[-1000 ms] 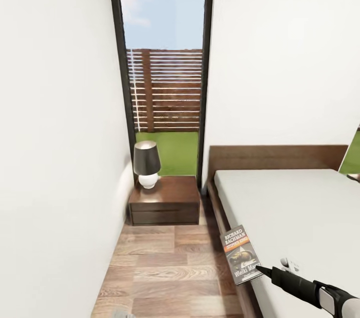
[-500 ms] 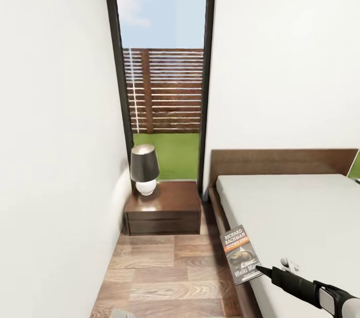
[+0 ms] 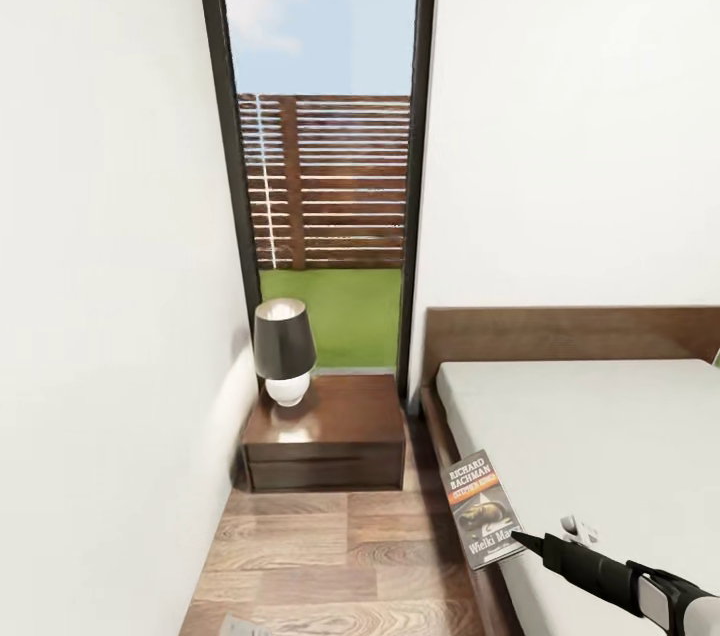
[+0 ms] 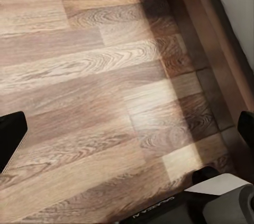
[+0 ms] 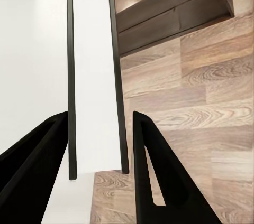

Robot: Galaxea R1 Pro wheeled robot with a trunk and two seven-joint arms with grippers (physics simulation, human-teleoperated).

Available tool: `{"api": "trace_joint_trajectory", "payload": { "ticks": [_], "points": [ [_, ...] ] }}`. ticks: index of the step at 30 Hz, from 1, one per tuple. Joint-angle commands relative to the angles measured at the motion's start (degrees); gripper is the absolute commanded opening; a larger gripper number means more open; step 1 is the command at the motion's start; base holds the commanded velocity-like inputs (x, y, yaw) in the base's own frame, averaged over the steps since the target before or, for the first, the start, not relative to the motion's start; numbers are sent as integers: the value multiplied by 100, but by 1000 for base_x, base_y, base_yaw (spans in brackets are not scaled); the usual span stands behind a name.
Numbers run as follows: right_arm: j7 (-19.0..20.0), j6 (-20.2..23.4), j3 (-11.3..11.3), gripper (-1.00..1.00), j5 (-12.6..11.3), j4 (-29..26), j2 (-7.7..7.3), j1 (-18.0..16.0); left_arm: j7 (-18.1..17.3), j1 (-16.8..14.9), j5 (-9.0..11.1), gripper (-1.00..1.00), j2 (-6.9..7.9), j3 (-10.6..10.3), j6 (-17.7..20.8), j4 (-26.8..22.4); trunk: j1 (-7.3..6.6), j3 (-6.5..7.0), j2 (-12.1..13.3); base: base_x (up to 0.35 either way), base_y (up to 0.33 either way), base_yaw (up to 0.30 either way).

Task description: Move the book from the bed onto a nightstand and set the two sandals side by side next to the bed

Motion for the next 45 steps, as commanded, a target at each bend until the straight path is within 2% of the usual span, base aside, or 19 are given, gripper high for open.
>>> {"api": "trace_joint_trajectory", "payload": {
  "ticks": [1,45],
  "points": [
    [28,57,-7,-100,-70,12,1,-6,-12,-2,-61,100,1,47,-27,4,5,-2,-4,322,0,0],
    [26,57,-7,-100,-67,12,2,-6,-12,-3,-61,100,1,47,-27,4,5,-2,-4,322,0,0]
  ]
}}
